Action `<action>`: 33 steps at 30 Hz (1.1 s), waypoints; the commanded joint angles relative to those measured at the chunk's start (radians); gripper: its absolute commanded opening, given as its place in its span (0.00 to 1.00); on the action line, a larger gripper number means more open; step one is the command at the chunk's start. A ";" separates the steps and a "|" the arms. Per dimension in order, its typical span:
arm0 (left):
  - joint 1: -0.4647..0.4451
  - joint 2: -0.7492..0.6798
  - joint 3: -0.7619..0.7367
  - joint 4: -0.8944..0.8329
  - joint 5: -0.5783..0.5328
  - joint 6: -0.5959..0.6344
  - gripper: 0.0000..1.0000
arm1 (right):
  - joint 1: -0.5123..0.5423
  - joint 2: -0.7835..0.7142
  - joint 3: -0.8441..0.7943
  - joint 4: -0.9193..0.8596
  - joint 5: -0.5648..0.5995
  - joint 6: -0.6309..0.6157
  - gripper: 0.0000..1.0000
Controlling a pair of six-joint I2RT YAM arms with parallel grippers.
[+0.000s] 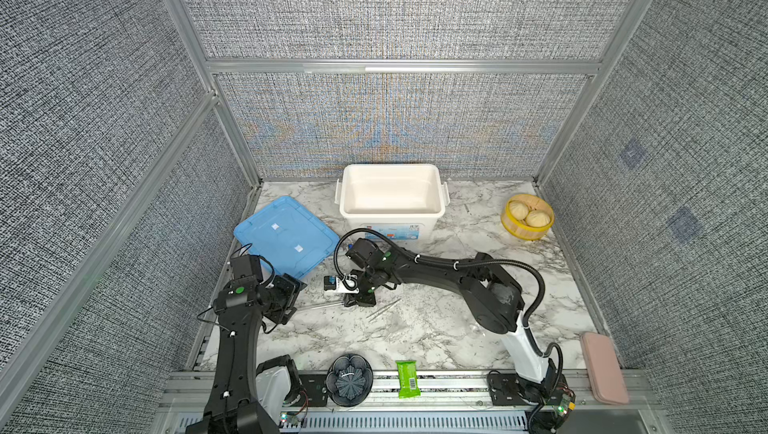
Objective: Organize the chemistry lab equipment
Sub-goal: 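Close the right gripper on the last test tube's blue cap, then lift the test tube by its cap and raise it upright with the right gripper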
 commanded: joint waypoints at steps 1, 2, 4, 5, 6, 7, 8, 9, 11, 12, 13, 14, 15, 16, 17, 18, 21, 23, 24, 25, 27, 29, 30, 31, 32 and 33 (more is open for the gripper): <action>0.000 -0.006 -0.014 0.056 0.055 0.008 0.71 | 0.000 -0.041 -0.045 0.123 -0.027 0.130 0.14; 0.000 -0.007 -0.023 0.077 0.074 0.008 0.71 | 0.000 -0.050 -0.058 0.143 -0.026 0.161 0.14; 0.000 -0.005 -0.034 0.111 0.099 0.008 0.71 | -0.002 -0.064 -0.083 0.187 -0.021 0.208 0.14; 0.000 0.000 -0.033 0.117 0.108 0.008 0.71 | -0.002 -0.070 -0.097 0.216 -0.016 0.236 0.14; 0.000 0.004 -0.030 0.118 0.112 0.009 0.71 | -0.002 -0.076 -0.110 0.244 -0.014 0.261 0.13; 0.000 0.009 -0.030 0.119 0.113 0.011 0.71 | -0.002 -0.082 -0.123 0.276 -0.015 0.291 0.13; 0.000 0.011 -0.035 0.124 0.112 0.007 0.71 | -0.001 -0.088 -0.136 0.304 -0.022 0.322 0.13; 0.001 0.015 -0.043 0.132 0.112 -0.001 0.71 | -0.001 -0.092 -0.148 0.335 -0.033 0.348 0.14; 0.000 0.025 -0.059 0.158 0.133 -0.018 0.70 | 0.000 -0.104 -0.177 0.400 -0.047 0.400 0.13; 0.000 0.031 -0.062 0.169 0.150 -0.022 0.70 | 0.001 -0.108 -0.184 0.420 -0.048 0.414 0.13; 0.000 0.038 -0.065 0.175 0.164 -0.025 0.70 | 0.002 -0.109 -0.190 0.436 -0.045 0.429 0.13; 0.000 0.043 -0.063 0.175 0.172 -0.028 0.69 | 0.004 -0.110 -0.194 0.449 -0.044 0.440 0.13; -0.001 0.045 -0.065 0.178 0.174 -0.030 0.69 | 0.005 -0.111 -0.195 0.453 -0.046 0.446 0.13; 0.000 0.046 -0.069 0.187 0.174 -0.035 0.66 | 0.007 -0.112 -0.195 0.458 -0.045 0.450 0.13; 0.000 0.047 -0.075 0.200 0.176 -0.042 0.64 | 0.011 -0.116 -0.198 0.467 -0.044 0.455 0.13; 0.000 0.049 -0.079 0.209 0.180 -0.048 0.63 | 0.014 -0.118 -0.201 0.477 -0.041 0.461 0.13; 0.000 0.055 -0.084 0.228 0.207 -0.064 0.57 | 0.023 -0.126 -0.211 0.509 -0.033 0.488 0.13; 0.000 0.052 -0.086 0.226 0.196 -0.061 0.45 | 0.024 -0.127 -0.215 0.523 -0.027 0.503 0.13; 0.000 0.051 -0.091 0.230 0.188 -0.060 0.40 | 0.025 -0.130 -0.220 0.532 -0.023 0.510 0.13; 0.000 0.048 -0.095 0.232 0.179 -0.066 0.37 | 0.027 -0.131 -0.221 0.536 -0.022 0.511 0.13; 0.000 0.046 -0.098 0.231 0.179 -0.074 0.33 | 0.029 -0.134 -0.228 0.543 -0.013 0.513 0.13; 0.000 0.042 -0.099 0.231 0.187 -0.081 0.30 | 0.029 -0.136 -0.232 0.548 -0.008 0.516 0.13; 0.000 0.039 -0.101 0.233 0.186 -0.085 0.28 | 0.030 -0.138 -0.234 0.550 -0.008 0.518 0.13; 0.000 0.034 -0.106 0.239 0.183 -0.092 0.27 | 0.031 -0.143 -0.240 0.551 -0.008 0.517 0.14; 0.000 0.033 -0.109 0.247 0.183 -0.096 0.25 | 0.031 -0.146 -0.248 0.558 -0.003 0.515 0.14; 0.001 0.032 -0.112 0.254 0.185 -0.099 0.20 | 0.031 -0.153 -0.260 0.574 0.001 0.514 0.15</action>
